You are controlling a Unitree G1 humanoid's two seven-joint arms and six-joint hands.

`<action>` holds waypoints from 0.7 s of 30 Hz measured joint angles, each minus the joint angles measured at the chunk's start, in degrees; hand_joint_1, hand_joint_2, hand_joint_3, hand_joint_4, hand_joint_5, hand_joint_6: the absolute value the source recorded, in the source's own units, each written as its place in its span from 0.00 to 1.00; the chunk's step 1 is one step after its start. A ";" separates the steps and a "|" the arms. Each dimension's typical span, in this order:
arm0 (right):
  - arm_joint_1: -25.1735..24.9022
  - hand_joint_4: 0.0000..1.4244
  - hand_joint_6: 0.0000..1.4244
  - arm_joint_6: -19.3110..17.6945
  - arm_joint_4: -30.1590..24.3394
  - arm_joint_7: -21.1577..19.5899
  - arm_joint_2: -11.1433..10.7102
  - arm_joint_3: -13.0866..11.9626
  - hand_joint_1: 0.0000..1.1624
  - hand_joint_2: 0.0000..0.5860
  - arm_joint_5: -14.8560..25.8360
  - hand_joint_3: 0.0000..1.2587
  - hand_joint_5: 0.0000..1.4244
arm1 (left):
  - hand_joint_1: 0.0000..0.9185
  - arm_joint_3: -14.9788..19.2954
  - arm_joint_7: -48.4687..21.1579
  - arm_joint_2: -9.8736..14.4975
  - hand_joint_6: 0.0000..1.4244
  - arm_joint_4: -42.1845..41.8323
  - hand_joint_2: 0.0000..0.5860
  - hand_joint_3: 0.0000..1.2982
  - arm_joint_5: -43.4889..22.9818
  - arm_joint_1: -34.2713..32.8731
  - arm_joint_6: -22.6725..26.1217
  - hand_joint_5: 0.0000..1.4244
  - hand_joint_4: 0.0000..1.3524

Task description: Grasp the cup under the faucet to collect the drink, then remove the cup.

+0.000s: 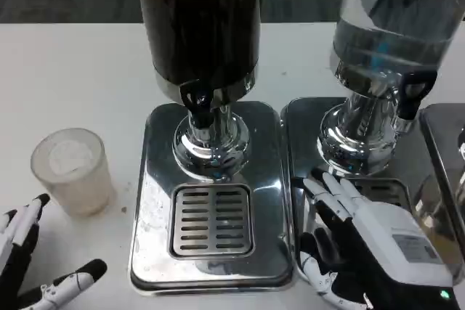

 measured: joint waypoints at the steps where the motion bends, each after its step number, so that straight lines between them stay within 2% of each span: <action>1: -0.02 0.00 0.06 0.00 0.02 0.00 0.01 0.04 0.44 1.00 0.00 0.08 0.00 | 0.00 0.03 0.00 0.05 0.00 0.00 0.09 0.00 0.00 0.07 0.00 0.00 0.00; 10: -0.40 0.00 0.06 0.08 0.14 0.06 0.02 0.29 0.44 1.00 0.04 0.08 0.00 | 0.00 0.58 0.00 0.21 0.00 0.14 0.08 0.00 -0.03 0.32 1.27 0.00 0.00; 21: -0.35 0.00 0.06 0.85 0.15 0.09 0.10 0.33 0.44 1.00 0.01 0.08 0.00 | 0.00 0.87 0.26 0.94 0.00 4.51 0.07 0.00 -1.25 -4.56 2.64 0.00 0.00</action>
